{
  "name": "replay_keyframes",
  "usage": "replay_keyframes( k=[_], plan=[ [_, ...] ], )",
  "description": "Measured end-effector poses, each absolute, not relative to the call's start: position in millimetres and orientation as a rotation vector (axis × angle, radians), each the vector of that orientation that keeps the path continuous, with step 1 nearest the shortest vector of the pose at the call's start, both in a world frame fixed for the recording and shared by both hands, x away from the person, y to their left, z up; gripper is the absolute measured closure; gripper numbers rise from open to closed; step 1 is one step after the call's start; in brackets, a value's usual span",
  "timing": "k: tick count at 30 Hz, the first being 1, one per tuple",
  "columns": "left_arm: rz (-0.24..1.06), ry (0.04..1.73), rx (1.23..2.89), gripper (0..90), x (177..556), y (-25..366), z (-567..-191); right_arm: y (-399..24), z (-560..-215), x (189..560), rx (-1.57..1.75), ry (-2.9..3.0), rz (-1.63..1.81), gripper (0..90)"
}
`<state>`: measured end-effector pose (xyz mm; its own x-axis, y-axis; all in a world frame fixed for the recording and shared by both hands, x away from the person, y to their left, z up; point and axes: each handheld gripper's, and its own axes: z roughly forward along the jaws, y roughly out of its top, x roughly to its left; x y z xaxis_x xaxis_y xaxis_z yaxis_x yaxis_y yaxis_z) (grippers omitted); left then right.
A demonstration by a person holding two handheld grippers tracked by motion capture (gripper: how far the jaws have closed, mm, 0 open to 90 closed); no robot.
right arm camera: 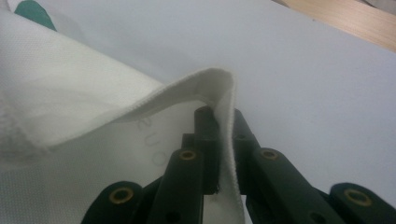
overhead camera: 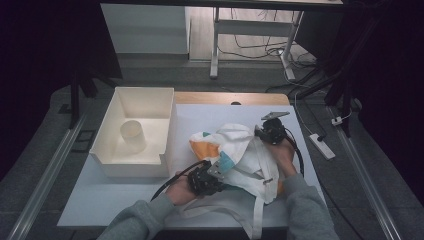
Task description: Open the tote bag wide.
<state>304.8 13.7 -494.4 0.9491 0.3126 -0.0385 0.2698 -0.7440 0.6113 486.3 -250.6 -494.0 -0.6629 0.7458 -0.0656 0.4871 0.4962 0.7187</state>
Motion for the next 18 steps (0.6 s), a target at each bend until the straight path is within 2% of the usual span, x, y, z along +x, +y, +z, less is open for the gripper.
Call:
replay_keyframes(
  k=[9,10,13,18],
  plan=[
    [0.092,0.401,2.45,86.0,303,14,-493,-254,-484,480,1.031,2.349,1.016,85.3],
    [0.094,0.399,2.45,85.8,303,15,-493,-255,-483,479,1.036,2.351,1.017,83.0],
    [0.098,0.389,2.435,83.2,302,16,-490,-257,-478,476,1.064,2.351,1.043,63.4],
    [0.119,0.383,2.384,67.8,295,21,-479,-263,-453,455,1.067,2.274,1.126,46.7]
  ],
)
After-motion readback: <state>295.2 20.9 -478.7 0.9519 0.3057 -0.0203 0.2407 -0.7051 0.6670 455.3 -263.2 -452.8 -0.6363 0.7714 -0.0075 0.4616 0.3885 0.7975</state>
